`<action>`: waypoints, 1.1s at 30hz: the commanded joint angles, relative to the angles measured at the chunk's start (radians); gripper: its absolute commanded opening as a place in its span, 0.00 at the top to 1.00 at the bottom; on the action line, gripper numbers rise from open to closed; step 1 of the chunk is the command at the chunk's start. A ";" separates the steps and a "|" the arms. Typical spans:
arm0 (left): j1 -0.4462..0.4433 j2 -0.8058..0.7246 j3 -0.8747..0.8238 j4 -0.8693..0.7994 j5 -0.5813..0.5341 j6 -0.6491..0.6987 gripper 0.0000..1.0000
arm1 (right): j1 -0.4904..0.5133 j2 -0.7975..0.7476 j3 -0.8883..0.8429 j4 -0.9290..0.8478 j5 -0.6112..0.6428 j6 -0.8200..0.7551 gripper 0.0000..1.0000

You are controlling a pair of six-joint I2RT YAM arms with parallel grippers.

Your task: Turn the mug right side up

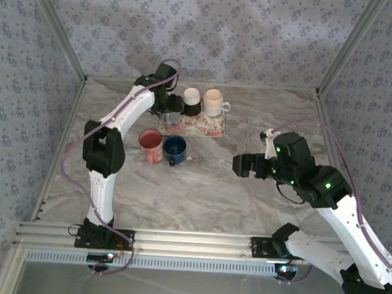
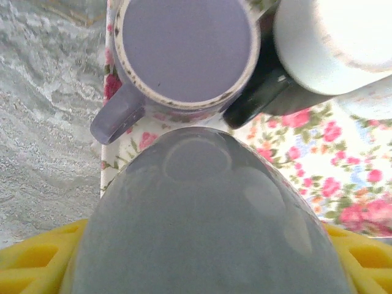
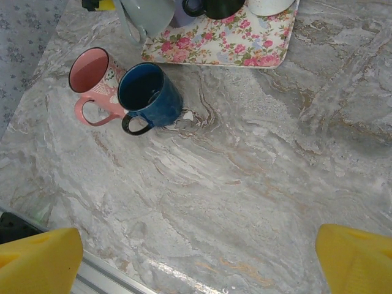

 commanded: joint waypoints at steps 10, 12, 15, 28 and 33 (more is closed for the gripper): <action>-0.013 -0.298 -0.176 0.336 0.149 -0.234 0.69 | -0.013 -0.006 0.007 0.001 0.006 -0.021 0.00; -0.013 -0.342 -0.232 0.414 0.178 -0.295 0.68 | -0.012 -0.002 0.015 -0.008 0.008 -0.029 0.00; -0.013 -0.400 -0.326 0.540 0.221 -0.398 0.68 | -0.015 -0.002 0.038 -0.034 0.006 -0.039 0.00; -0.009 -0.523 -0.538 0.931 0.370 -0.668 0.67 | -0.035 0.040 0.152 -0.019 -0.031 0.024 0.00; -0.030 -0.528 -0.645 1.156 0.380 -0.802 0.67 | -0.024 0.030 0.167 0.028 -0.141 -0.013 0.00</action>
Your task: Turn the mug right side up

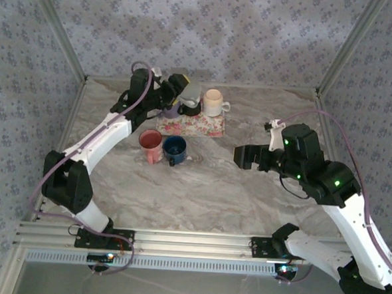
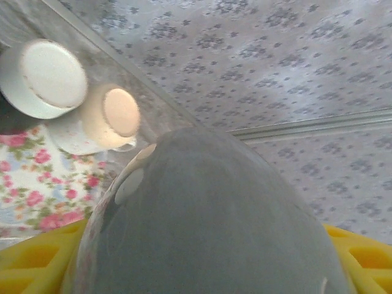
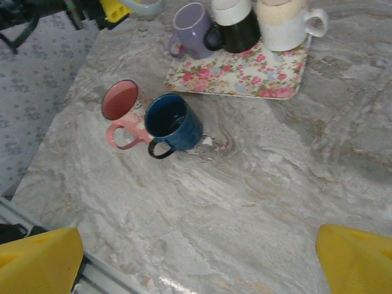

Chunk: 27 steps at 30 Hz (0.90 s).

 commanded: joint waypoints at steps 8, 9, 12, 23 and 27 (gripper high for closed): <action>-0.063 -0.058 -0.102 0.459 -0.007 -0.195 0.67 | -0.152 0.027 -0.004 0.353 -0.451 0.174 0.00; -0.070 -0.066 -0.115 0.479 -0.015 -0.203 0.67 | -0.180 0.031 -0.028 0.438 -0.499 0.233 0.00; -0.085 -0.085 -0.151 0.529 -0.041 -0.225 0.67 | -0.245 0.064 -0.095 0.644 -0.614 0.384 0.00; -0.119 -0.127 -0.219 0.666 -0.061 -0.319 0.67 | -0.273 0.243 -0.215 1.017 -0.619 0.716 0.02; -0.120 -0.124 -0.236 0.714 -0.021 -0.362 0.67 | -0.272 0.294 -0.205 1.045 -0.663 0.741 0.04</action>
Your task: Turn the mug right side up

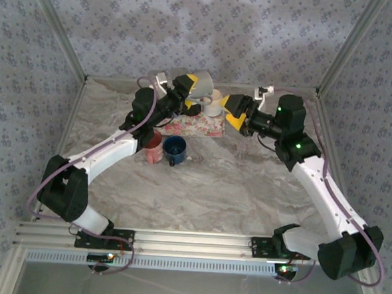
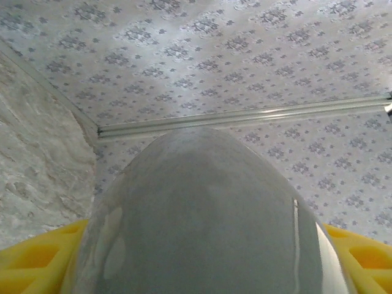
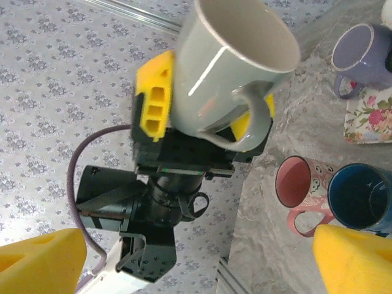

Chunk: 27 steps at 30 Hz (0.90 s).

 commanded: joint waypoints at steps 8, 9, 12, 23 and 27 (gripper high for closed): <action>-0.011 -0.053 0.017 0.177 0.103 -0.090 0.68 | -0.011 0.067 0.005 0.121 -0.097 0.066 0.11; -0.012 -0.052 0.020 0.177 0.112 -0.093 0.68 | -0.010 0.074 0.007 0.122 -0.101 0.065 0.11; -0.021 -0.047 0.027 0.179 0.145 -0.100 0.68 | -0.011 0.089 0.011 0.113 -0.112 0.051 0.15; -0.045 -0.024 0.036 0.224 0.226 -0.140 0.68 | -0.005 0.151 0.024 0.197 -0.154 0.095 0.37; -0.049 -0.008 0.039 0.255 0.255 -0.162 0.68 | 0.000 0.161 0.023 0.237 -0.159 0.121 0.43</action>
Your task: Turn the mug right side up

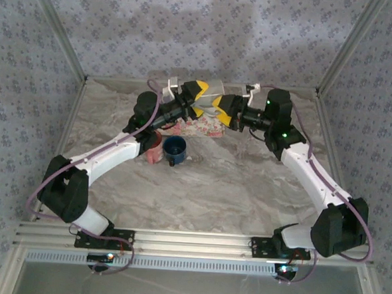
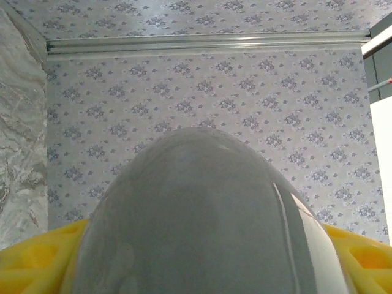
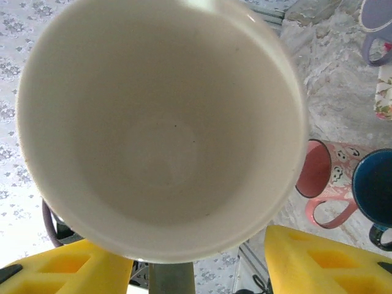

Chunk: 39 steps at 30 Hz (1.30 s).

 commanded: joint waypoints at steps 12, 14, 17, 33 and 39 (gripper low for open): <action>-0.009 0.014 0.056 0.165 0.072 -0.039 0.68 | 0.030 0.016 0.007 0.172 -0.071 0.106 0.60; -0.009 0.029 0.068 0.173 0.077 -0.048 0.69 | 0.030 0.014 0.012 0.170 -0.080 0.106 0.63; -0.015 0.063 0.101 0.188 0.097 -0.065 0.69 | 0.028 0.008 0.015 0.164 -0.084 0.099 0.72; -0.061 0.160 0.225 0.132 0.256 -0.062 0.65 | 0.017 -0.077 0.034 -0.046 -0.020 -0.048 1.00; -0.061 0.121 0.169 0.128 0.244 -0.045 0.62 | 0.014 -0.105 0.000 -0.037 0.000 -0.051 1.00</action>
